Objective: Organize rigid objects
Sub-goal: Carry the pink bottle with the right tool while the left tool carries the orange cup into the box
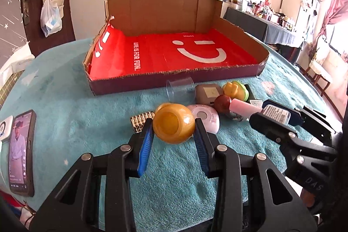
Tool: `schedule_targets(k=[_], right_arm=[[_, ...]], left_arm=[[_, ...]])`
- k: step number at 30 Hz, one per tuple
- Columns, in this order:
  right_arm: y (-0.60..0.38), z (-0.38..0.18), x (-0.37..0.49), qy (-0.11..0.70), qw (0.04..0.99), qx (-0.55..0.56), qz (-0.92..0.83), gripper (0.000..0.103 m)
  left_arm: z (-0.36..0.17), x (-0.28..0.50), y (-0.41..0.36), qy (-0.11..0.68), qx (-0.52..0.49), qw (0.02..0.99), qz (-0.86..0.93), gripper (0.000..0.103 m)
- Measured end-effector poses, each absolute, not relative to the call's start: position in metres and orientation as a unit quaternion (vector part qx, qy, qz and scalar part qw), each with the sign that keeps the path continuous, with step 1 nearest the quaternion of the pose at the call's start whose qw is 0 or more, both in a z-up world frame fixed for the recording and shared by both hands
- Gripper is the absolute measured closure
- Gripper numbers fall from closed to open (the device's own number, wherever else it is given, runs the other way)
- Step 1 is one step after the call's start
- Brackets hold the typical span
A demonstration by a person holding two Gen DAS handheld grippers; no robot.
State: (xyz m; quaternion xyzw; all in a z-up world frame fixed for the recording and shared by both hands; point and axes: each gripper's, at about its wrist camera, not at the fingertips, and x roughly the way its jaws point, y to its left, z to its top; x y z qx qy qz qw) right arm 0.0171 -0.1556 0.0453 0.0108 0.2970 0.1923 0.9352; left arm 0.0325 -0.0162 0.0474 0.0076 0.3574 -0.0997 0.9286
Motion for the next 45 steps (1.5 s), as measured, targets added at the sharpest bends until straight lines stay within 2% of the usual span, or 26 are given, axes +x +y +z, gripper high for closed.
schedule_targets(k=[27,45], right_arm=[[-0.161,0.101,0.085,0.284,0.941,0.006,0.185,0.065],[-0.170,0.092,0.153,0.315,0.936,0.010,0.159,0.065]], left_arm=[[0.099,0.101,-0.020,0.340,0.007,0.936,-0.095,0.068],[0.084,0.174,-0.018,0.375,0.001,0.923,-0.085,0.068]])
